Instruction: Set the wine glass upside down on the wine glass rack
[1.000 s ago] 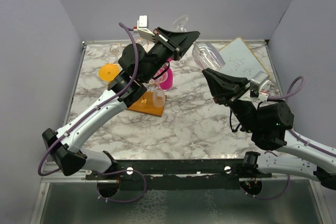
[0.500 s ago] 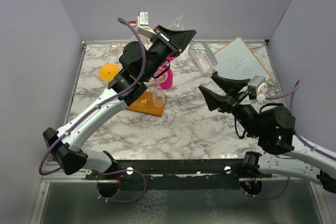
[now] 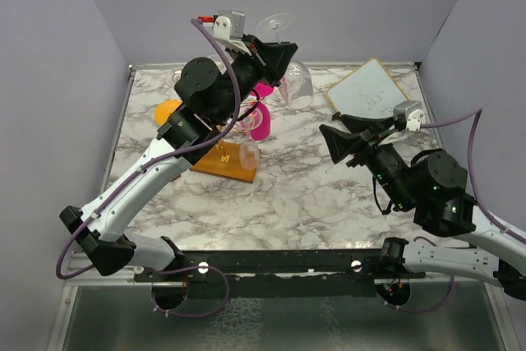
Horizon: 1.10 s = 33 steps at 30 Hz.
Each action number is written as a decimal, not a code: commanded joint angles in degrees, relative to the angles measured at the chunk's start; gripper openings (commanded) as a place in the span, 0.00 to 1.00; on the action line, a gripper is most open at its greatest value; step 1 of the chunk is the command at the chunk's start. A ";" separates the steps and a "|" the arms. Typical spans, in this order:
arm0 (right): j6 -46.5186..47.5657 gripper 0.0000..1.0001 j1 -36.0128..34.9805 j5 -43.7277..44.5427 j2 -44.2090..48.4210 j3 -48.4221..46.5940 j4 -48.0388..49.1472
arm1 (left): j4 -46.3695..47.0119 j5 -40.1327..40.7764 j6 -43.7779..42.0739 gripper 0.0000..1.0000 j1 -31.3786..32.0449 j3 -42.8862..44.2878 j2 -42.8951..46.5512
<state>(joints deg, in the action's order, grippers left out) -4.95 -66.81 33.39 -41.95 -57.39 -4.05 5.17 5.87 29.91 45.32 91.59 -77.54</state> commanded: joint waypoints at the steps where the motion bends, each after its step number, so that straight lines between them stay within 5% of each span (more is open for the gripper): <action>1: -6.27 0.57 -0.32 1.61 -4.34 -9.56 -10.26 | 1.97 -7.11 -11.44 0.00 -0.14 -0.59 3.58; 6: -8.30 0.60 -0.28 -1.94 -14.59 -23.90 -23.95 | 3.89 -10.31 -15.89 0.00 -0.15 -3.84 5.46; 18: -14.34 0.62 1.38 -8.48 -29.09 -49.23 -38.91 | 9.89 -9.10 -17.08 0.00 -0.14 -10.65 8.33; 22: -17.53 0.62 6.45 -12.32 -31.10 -51.75 -41.38 | 10.83 -7.49 -17.17 0.00 -0.14 -11.84 9.07; 28: -23.58 0.61 19.40 -30.21 -31.38 -48.62 -37.87 | 12.34 -5.58 -17.17 0.00 -0.19 -13.26 10.12; 33: -32.25 0.59 22.00 -28.80 -30.87 -48.38 -36.54 | 13.44 -7.92 -17.17 0.00 -0.17 -14.68 9.65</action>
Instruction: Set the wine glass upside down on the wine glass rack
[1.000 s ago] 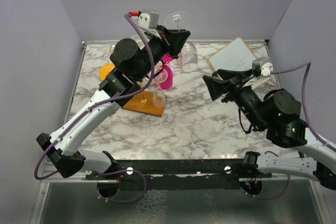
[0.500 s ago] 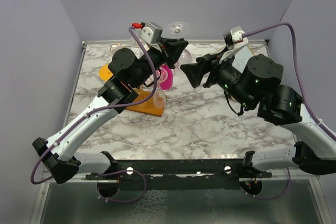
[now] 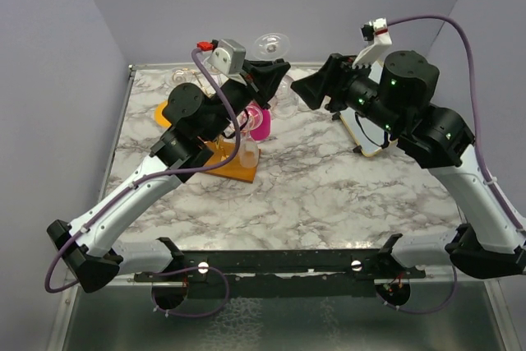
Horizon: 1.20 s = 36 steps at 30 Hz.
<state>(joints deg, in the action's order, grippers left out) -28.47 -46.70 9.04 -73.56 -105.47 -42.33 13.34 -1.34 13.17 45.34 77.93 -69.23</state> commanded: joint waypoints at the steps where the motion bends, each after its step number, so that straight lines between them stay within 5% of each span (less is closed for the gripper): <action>1: -10.79 0.59 2.78 -3.86 1.19 -0.01 2.13 | 5.47 -1.52 -0.42 0.00 -0.17 -1.29 1.23; 7: -19.99 0.58 5.47 0.16 4.27 1.90 6.85 | 7.84 -5.08 -0.95 0.00 -0.17 -3.44 1.28; 10: -19.92 0.58 5.48 -2.56 6.03 4.03 12.09 | 8.71 -7.39 -1.58 0.00 -0.17 -4.15 1.53; 21: -21.21 0.54 5.48 -12.59 2.26 0.73 8.20 | 9.16 -14.88 -5.01 0.00 -0.17 -4.75 0.99; 36: -25.83 0.21 5.48 -16.34 3.17 2.72 0.29 | 9.40 -22.06 -12.15 0.00 -0.19 -6.26 0.89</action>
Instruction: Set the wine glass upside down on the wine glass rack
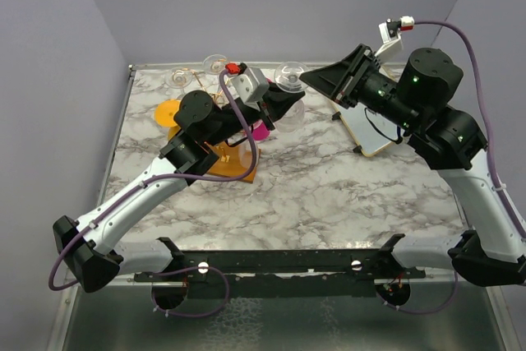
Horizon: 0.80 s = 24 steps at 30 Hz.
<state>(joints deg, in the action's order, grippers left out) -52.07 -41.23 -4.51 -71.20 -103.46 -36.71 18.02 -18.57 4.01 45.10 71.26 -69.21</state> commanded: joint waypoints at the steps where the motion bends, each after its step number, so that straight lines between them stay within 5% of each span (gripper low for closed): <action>1: -2.86 0.19 0.01 -3.00 1.04 1.20 -5.50 | 4.86 -5.44 -3.40 0.00 0.07 0.23 0.84; 6: -6.02 0.05 0.01 -2.93 2.21 2.97 -6.44 | 5.49 -6.74 -3.41 0.02 0.07 -0.39 1.39; 17: -13.38 0.01 0.01 1.73 6.33 6.52 -11.99 | 5.54 -5.35 10.72 0.60 0.07 -4.08 4.29; 24: -13.44 0.01 0.01 5.83 10.68 12.04 -13.79 | 5.17 -5.05 23.85 0.70 0.07 -6.89 8.36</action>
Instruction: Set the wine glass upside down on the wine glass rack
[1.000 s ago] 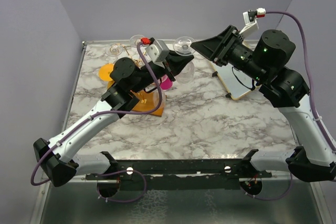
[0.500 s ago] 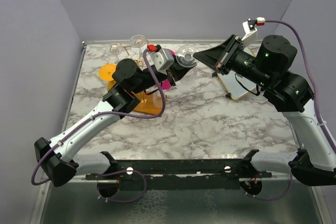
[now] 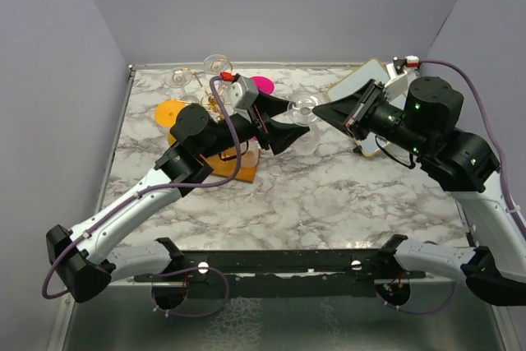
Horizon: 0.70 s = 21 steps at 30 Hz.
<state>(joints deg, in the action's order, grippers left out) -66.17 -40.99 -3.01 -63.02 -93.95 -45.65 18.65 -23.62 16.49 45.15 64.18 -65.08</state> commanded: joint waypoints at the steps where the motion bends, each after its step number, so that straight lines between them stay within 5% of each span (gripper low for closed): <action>1: 1.44 0.01 -0.23 4.94 2.97 2.84 -4.92 | 4.28 0.20 13.74 0.70 0.04 -0.07 4.79; 14: 9.34 0.01 -0.23 2.79 8.10 9.18 -0.60 | -23.61 11.24 42.04 0.70 0.05 8.21 8.34; 21: 13.08 0.01 -0.23 -2.21 9.62 10.72 4.75 | -29.43 11.89 46.93 0.70 0.03 8.31 7.91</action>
<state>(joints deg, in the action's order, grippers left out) -56.62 -41.04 -1.17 -55.53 -83.37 -48.27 -3.70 -14.09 57.56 45.12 72.23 -56.99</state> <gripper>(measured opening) 0.035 0.701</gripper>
